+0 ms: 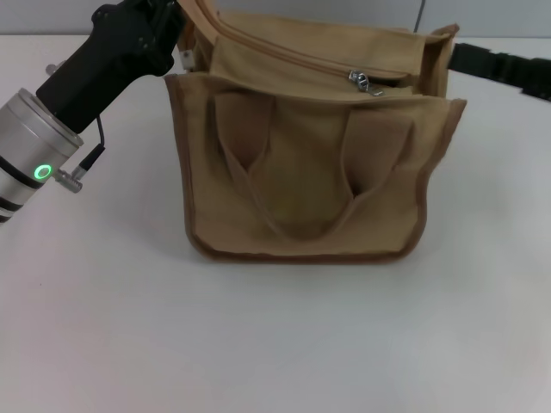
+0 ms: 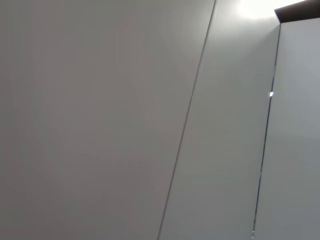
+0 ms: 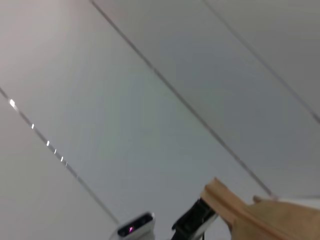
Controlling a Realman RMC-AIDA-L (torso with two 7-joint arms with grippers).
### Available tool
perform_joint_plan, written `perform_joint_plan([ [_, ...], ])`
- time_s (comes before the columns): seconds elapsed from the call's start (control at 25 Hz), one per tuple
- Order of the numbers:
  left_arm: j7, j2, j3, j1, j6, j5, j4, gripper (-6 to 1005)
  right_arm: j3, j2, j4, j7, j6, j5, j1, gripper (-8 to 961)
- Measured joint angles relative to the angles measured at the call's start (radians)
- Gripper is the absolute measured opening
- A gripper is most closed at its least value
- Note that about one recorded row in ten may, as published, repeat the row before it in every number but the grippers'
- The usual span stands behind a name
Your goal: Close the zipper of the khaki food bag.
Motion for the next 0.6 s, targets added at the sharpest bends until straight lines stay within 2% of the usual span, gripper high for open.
perform_joint_plan([
  [0.04, -0.001, 0.000, 0.000, -0.001, 0.010, -0.002, 0.003, 64, 0.000, -0.018, -0.005, 0.029, -0.013, -0.011, 0.011, 289],
  [0.08, -0.010, 0.000, 0.000, -0.003, 0.027, -0.003, 0.014, 64, 0.000, -0.049, 0.004, 0.087, -0.024, -0.027, 0.032, 306],
  [0.12, -0.010, 0.000, 0.000, -0.003, 0.027, -0.003, 0.014, 64, 0.000, -0.049, 0.004, 0.087, -0.024, -0.027, 0.032, 322],
  [0.16, -0.026, 0.000, 0.000, -0.004, 0.039, -0.003, 0.027, 65, -0.001, -0.074, 0.036, 0.153, -0.028, -0.043, 0.055, 338],
  [0.2, -0.026, 0.000, 0.000, -0.004, 0.039, -0.003, 0.027, 65, -0.001, -0.074, 0.036, 0.153, -0.028, -0.043, 0.055, 353],
  [0.24, -0.032, 0.000, 0.001, -0.006, 0.041, -0.003, 0.032, 66, 0.001, -0.083, 0.057, 0.198, -0.032, -0.049, 0.067, 369],
  [0.28, -0.037, 0.000, 0.001, -0.013, 0.043, -0.001, 0.037, 66, 0.001, -0.103, 0.092, 0.288, -0.042, -0.054, 0.089, 385],
  [0.32, -0.037, 0.000, 0.001, -0.013, 0.043, -0.001, 0.037, 67, 0.001, -0.103, 0.092, 0.288, -0.042, -0.054, 0.089, 425],
  [0.36, -0.038, 0.000, 0.001, -0.018, 0.043, 0.000, 0.037, 67, 0.000, -0.122, 0.116, 0.400, -0.058, -0.055, 0.113, 466],
  [0.4, -0.038, 0.000, 0.001, -0.020, 0.044, 0.001, 0.036, 68, 0.000, -0.122, 0.116, 0.400, -0.058, -0.055, 0.113, 506],
  [0.56, -0.038, 0.000, 0.023, -0.026, 0.043, -0.002, 0.034, 70, 0.004, -0.133, 0.135, 0.658, -0.038, -0.055, 0.151, 669],
  [0.6, -0.038, 0.000, 0.023, -0.026, 0.043, -0.002, 0.034, 70, 0.004, -0.133, 0.135, 0.658, -0.038, -0.055, 0.151, 711],
])
